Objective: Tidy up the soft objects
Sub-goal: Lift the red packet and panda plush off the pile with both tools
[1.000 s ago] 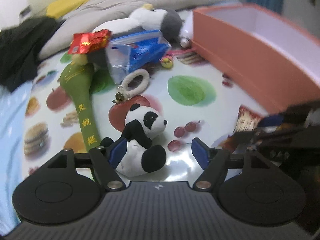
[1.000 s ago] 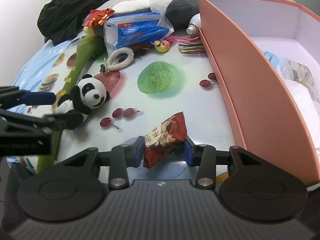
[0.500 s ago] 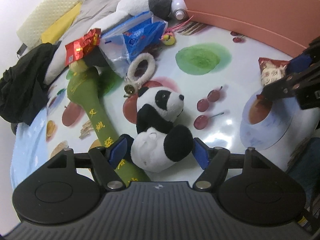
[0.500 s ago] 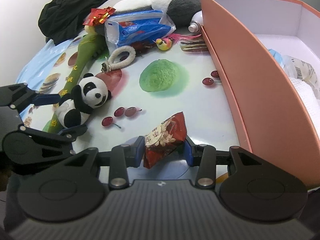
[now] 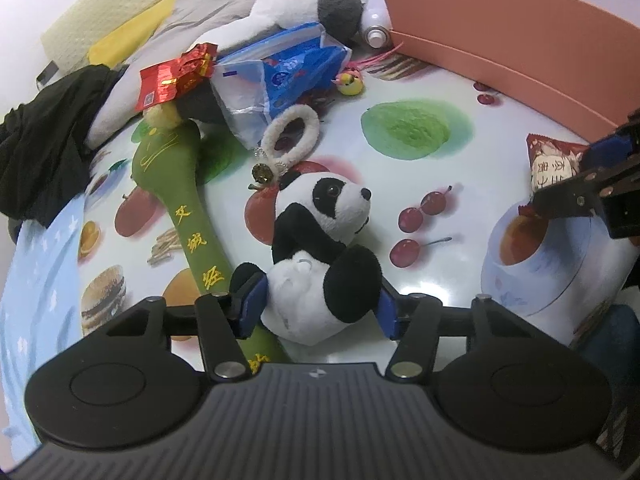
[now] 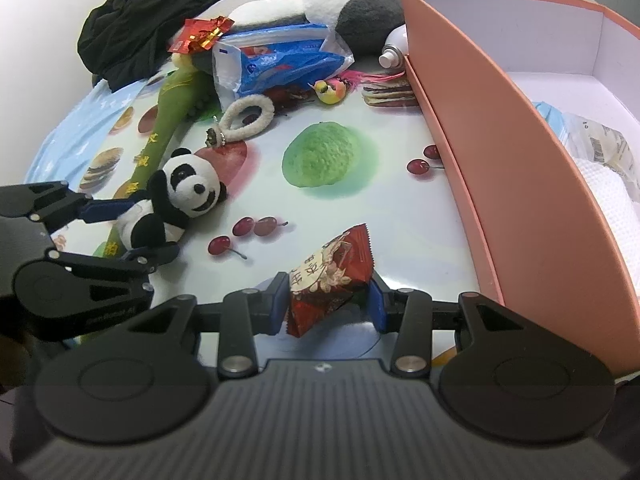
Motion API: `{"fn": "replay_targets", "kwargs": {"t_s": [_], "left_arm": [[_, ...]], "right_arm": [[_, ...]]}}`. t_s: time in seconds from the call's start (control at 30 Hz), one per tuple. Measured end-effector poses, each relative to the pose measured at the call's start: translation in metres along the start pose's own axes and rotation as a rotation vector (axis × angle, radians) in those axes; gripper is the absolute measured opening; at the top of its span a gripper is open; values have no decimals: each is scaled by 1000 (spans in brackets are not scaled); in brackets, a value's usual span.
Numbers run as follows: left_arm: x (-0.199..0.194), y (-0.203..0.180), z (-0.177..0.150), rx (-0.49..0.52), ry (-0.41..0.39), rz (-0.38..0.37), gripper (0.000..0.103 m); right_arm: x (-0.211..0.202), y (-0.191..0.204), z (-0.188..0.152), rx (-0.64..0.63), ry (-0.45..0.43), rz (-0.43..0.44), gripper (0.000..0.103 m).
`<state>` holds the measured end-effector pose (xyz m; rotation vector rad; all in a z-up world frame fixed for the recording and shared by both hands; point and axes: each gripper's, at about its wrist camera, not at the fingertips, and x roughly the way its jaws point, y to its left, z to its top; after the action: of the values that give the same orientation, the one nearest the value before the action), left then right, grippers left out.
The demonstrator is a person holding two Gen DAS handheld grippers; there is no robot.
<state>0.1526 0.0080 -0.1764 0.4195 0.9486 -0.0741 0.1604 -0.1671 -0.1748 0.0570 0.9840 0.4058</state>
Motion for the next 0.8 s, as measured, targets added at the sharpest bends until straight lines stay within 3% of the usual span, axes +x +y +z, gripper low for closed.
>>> {"fn": "replay_targets", "kwargs": {"t_s": [0.2,0.47,0.8], "left_arm": [[-8,10,0,-124,-10,-34,51],[-27,24,0,-350,-6,-120,48],[-65,27,14,-520,-60,-162,46]], "right_arm": [[-6,1,2,5,-5,2,44],[-29,4,17,11,-45,13,44],[-67,-2,32,22,-101,29,44]]}}
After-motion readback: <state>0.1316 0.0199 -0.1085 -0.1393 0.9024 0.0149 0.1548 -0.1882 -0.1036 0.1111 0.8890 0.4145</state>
